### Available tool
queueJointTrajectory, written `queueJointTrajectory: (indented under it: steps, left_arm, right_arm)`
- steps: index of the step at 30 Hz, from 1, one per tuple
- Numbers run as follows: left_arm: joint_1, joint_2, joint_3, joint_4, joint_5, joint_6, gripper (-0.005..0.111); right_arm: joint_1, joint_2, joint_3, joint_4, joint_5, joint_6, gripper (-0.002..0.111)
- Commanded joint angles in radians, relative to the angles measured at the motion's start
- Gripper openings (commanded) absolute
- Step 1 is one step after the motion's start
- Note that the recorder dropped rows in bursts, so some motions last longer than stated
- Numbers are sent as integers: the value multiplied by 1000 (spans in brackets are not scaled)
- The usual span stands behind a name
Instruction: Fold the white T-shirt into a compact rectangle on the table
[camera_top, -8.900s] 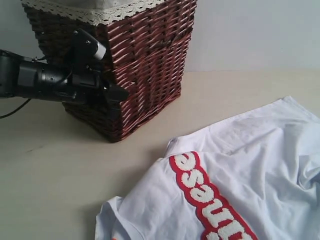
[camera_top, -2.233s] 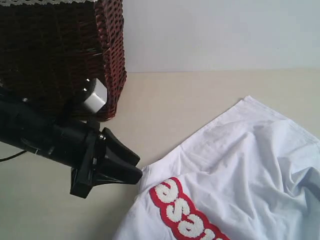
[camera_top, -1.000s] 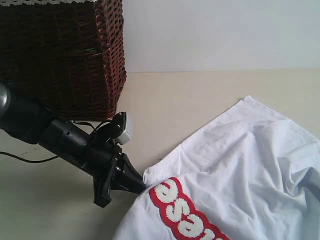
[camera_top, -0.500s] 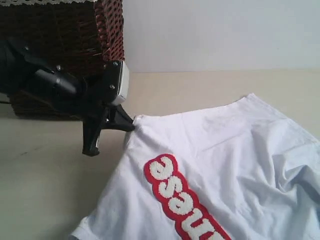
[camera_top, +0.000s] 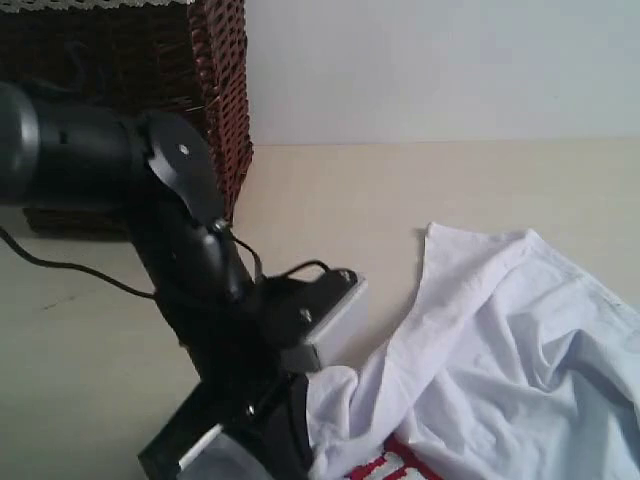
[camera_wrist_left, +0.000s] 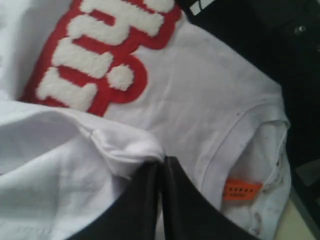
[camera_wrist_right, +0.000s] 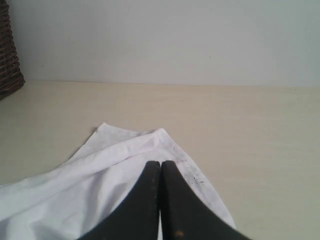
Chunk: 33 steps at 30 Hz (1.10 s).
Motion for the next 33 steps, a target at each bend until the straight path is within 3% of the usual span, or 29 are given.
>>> queueJointTrajectory:
  steps: [1,7,13,17,23,28,33]
  left_arm:
    - [-68,48,1,2,-1,-120,5]
    - [-57,40,1,-38,-314,-305,41]
    - [-19,-9,1,-235,-279,-321,68]
    - [10,-49,1,-269,-300,-319,69]
    - [104,-76,1,-181,-342,-300,69]
    - [169,-34,1,-115,-381,-645,69]
    - [169,-15,1,-130,-363,-679,69]
  right_arm:
    - [-3,-6,5,-3,-13,0,0]
    - [-3,-6,5,-3,-13,0,0]
    - [-3,-6,5,-3,-13,0,0]
    - [-3,-6,5,-3,-13,0,0]
    - [-3,-6,5,-3,-13,0,0]
    - [-3,-6,5,-3,-13,0,0]
    - [-3,-6,5,-3,-13,0,0]
